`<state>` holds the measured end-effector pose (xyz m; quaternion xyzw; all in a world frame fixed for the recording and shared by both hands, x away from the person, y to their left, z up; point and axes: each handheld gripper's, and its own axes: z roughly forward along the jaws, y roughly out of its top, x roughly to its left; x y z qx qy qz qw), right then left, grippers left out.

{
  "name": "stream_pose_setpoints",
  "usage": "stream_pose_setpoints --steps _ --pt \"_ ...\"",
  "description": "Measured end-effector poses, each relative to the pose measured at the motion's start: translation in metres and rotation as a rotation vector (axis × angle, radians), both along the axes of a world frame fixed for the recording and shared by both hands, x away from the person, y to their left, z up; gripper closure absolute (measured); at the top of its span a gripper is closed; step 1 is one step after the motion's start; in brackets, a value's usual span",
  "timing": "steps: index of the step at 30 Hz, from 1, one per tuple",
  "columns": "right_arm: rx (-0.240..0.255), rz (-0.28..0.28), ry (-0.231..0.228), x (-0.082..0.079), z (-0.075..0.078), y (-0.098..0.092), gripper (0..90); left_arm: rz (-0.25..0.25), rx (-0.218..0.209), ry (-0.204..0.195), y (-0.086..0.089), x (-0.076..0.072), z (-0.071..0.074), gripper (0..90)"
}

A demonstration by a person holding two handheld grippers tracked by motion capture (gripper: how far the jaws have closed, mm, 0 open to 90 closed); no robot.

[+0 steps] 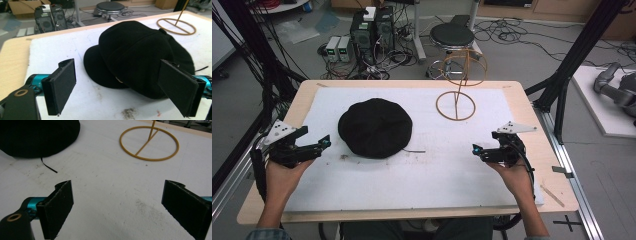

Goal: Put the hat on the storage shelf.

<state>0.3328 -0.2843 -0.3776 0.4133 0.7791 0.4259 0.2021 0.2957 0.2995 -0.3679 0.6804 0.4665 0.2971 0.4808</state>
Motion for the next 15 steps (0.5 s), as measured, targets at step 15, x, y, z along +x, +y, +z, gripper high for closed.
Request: stream_pose_setpoints --steps 15 --pt "-0.001 -0.002 0.009 -0.0006 -0.0020 0.0001 10.2 -0.079 0.008 -0.043 -0.0092 0.0017 0.0016 16.7"
